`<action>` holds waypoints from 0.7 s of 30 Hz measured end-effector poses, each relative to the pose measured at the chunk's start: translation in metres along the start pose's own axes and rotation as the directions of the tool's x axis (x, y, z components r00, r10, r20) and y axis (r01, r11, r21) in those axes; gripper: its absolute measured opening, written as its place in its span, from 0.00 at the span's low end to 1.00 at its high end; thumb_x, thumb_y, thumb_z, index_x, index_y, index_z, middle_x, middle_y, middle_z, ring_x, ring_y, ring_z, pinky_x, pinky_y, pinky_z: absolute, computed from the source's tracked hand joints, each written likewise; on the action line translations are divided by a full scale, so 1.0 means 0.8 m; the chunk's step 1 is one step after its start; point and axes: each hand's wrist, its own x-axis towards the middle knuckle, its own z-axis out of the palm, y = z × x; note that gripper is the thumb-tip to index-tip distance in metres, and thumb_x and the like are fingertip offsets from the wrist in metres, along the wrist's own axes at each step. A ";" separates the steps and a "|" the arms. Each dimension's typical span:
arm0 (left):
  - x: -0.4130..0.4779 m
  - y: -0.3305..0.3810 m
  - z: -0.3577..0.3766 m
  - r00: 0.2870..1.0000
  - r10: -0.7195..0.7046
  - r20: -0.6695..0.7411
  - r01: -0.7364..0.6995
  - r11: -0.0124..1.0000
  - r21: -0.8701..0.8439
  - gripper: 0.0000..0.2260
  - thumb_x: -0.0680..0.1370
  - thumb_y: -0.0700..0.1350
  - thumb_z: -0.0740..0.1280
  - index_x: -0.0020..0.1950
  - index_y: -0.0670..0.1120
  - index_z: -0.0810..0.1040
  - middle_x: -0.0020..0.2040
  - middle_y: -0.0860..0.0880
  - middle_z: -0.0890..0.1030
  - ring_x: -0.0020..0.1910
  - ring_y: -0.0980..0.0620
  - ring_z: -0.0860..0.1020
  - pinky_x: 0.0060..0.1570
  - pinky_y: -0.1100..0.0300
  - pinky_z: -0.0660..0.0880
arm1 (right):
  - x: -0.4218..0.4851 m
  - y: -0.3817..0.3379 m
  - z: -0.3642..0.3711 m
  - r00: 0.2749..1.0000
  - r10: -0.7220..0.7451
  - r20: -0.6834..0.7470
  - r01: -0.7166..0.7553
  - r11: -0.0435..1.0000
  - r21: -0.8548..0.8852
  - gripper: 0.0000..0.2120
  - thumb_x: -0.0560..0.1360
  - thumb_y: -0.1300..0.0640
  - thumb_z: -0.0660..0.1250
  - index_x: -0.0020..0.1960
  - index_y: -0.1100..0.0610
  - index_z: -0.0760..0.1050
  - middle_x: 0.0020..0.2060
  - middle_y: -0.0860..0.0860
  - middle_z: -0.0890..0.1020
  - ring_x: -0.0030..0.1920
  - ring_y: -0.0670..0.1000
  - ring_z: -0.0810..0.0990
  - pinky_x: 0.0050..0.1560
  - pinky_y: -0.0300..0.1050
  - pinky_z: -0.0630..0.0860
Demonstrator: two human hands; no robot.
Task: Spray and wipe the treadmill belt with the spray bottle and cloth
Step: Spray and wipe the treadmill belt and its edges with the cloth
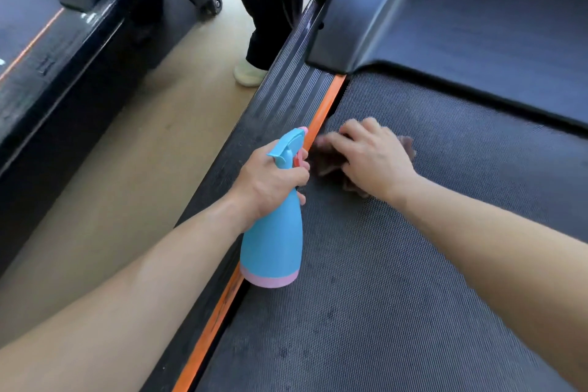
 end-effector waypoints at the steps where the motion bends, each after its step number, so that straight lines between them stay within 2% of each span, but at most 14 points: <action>1: -0.001 -0.002 0.001 1.000 -0.004 0.005 0.004 1.000 0.002 0.21 0.78 0.32 0.67 0.61 0.57 0.80 0.50 0.48 0.82 0.37 0.46 0.80 0.35 0.62 0.80 | 0.015 0.001 0.001 0.992 0.124 -0.011 -0.124 0.992 0.032 0.19 0.71 0.57 0.68 0.61 0.51 0.78 0.53 0.55 0.77 0.51 0.63 0.74 0.45 0.59 0.76; 2: -0.002 -0.005 0.000 1.000 -0.009 0.005 0.009 1.000 0.000 0.21 0.78 0.32 0.67 0.61 0.56 0.79 0.50 0.48 0.82 0.37 0.46 0.80 0.35 0.63 0.80 | 0.023 -0.005 0.003 0.973 0.228 -0.021 -0.226 0.971 0.074 0.19 0.71 0.58 0.69 0.61 0.51 0.78 0.54 0.55 0.77 0.51 0.63 0.74 0.45 0.59 0.76; 4: -0.005 -0.013 -0.001 1.000 -0.019 0.002 0.019 1.000 -0.006 0.22 0.78 0.31 0.67 0.61 0.57 0.80 0.49 0.48 0.82 0.38 0.45 0.80 0.35 0.63 0.79 | 0.018 -0.023 0.008 0.955 0.288 -0.069 -0.281 0.955 0.094 0.18 0.70 0.58 0.70 0.60 0.52 0.79 0.53 0.55 0.78 0.50 0.63 0.74 0.44 0.57 0.75; 6: -0.013 -0.017 -0.002 0.999 -0.042 0.005 0.042 0.999 0.007 0.21 0.78 0.32 0.67 0.62 0.55 0.81 0.50 0.46 0.83 0.38 0.46 0.81 0.36 0.62 0.80 | -0.012 -0.037 0.011 0.984 0.167 -0.062 -0.162 0.983 0.081 0.18 0.69 0.57 0.69 0.59 0.54 0.78 0.54 0.54 0.78 0.49 0.62 0.73 0.44 0.56 0.76; 8: -0.021 -0.021 -0.001 0.998 -0.070 0.009 0.070 0.997 0.026 0.19 0.77 0.32 0.68 0.62 0.52 0.81 0.49 0.47 0.83 0.37 0.48 0.80 0.36 0.62 0.80 | -0.053 -0.042 0.007 1.000 0.007 0.009 -0.008 0.995 0.097 0.21 0.68 0.55 0.65 0.61 0.54 0.76 0.55 0.53 0.77 0.49 0.61 0.72 0.45 0.58 0.77; 10: -0.029 -0.023 0.004 0.996 -0.087 0.005 0.087 0.995 0.048 0.20 0.77 0.32 0.67 0.63 0.54 0.81 0.48 0.50 0.82 0.38 0.48 0.81 0.34 0.64 0.79 | -0.095 -0.042 0.003 0.997 -0.049 0.066 0.042 0.993 0.110 0.24 0.68 0.53 0.64 0.64 0.53 0.75 0.58 0.53 0.76 0.50 0.60 0.72 0.47 0.59 0.77; 13: -0.039 -0.025 0.012 0.996 -0.089 0.013 0.088 0.993 0.078 0.23 0.77 0.33 0.68 0.63 0.59 0.79 0.50 0.49 0.83 0.37 0.49 0.82 0.35 0.66 0.78 | -0.137 -0.045 -0.005 0.998 0.047 0.050 -0.051 0.995 0.091 0.26 0.70 0.52 0.64 0.68 0.51 0.73 0.62 0.53 0.75 0.54 0.61 0.73 0.50 0.59 0.77; 16: -0.041 -0.031 0.016 0.994 -0.108 0.006 0.106 0.988 0.109 0.20 0.76 0.36 0.68 0.62 0.57 0.81 0.50 0.49 0.84 0.34 0.49 0.83 0.38 0.61 0.81 | -0.148 -0.048 -0.008 0.992 0.124 0.015 -0.125 0.991 0.053 0.26 0.71 0.48 0.65 0.69 0.51 0.74 0.63 0.53 0.75 0.57 0.60 0.74 0.50 0.57 0.74; 18: -0.043 -0.034 0.018 0.991 -0.132 -0.001 0.130 0.977 0.170 0.18 0.72 0.43 0.69 0.61 0.52 0.82 0.48 0.50 0.83 0.33 0.48 0.85 0.45 0.52 0.85 | -0.148 -0.051 -0.007 0.988 0.152 0.019 -0.153 0.987 0.044 0.28 0.70 0.43 0.65 0.68 0.50 0.74 0.63 0.53 0.75 0.57 0.60 0.74 0.51 0.57 0.73; 21: -0.047 -0.036 0.019 0.985 -0.169 -0.033 0.172 0.957 0.235 0.17 0.73 0.44 0.69 0.61 0.47 0.80 0.44 0.53 0.80 0.35 0.46 0.87 0.52 0.52 0.83 | -0.146 -0.052 -0.003 0.986 0.167 0.013 -0.167 0.985 0.041 0.29 0.70 0.39 0.69 0.67 0.50 0.75 0.63 0.54 0.75 0.57 0.61 0.74 0.50 0.57 0.73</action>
